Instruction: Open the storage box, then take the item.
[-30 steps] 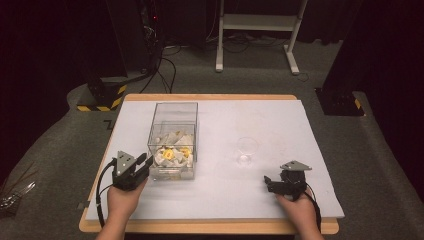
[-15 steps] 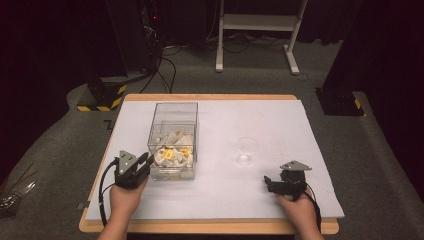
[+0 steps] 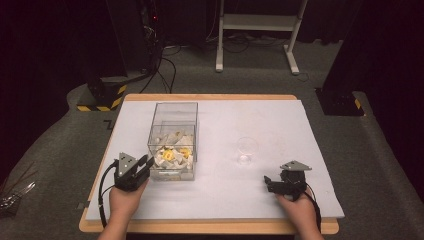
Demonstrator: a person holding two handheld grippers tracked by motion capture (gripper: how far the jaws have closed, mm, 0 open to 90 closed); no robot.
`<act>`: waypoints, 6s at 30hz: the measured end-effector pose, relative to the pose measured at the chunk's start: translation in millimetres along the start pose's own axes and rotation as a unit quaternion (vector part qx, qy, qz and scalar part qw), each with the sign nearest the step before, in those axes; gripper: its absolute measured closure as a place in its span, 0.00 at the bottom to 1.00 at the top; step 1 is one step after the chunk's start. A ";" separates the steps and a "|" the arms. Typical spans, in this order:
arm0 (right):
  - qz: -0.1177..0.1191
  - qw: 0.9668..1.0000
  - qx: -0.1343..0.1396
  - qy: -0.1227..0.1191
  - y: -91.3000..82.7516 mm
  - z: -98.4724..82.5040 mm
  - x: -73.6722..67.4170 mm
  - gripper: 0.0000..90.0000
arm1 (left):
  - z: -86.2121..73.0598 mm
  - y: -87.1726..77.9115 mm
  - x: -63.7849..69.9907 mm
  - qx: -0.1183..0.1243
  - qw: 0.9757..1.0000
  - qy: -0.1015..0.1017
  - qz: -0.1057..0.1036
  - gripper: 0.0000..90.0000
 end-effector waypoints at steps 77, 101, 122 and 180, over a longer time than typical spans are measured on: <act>0.000 1.000 -0.001 0.001 -0.1 -0.1 0.0 0.14 | 1.0 -43.4 3.2 0.008 1.000 -0.001 -0.003 0.63; 0.001 1.000 -0.001 0.000 0.4 -0.1 0.5 0.14 | -31.3 -23.9 -56.3 -0.048 0.998 -0.010 0.034 0.53; -0.005 1.000 0.004 -0.023 -0.7 8.1 -9.8 0.13 | -77.3 -8.7 -76.4 -0.112 0.993 -0.007 0.042 0.45; 0.109 0.989 0.091 -0.045 -49.2 78.9 -111.5 0.14 | -84.0 -6.1 -78.0 -0.127 0.991 -0.034 0.039 0.33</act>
Point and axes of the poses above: each handheld gripper's, and its own axes: y roughly forward along the jaws, z roughly out of its top, x roughly to its right, the point moved 10 cm from there along y, roughly forward along the jaws, and after that the axes turned 9 degrees about -z, right-handed, at the moved point
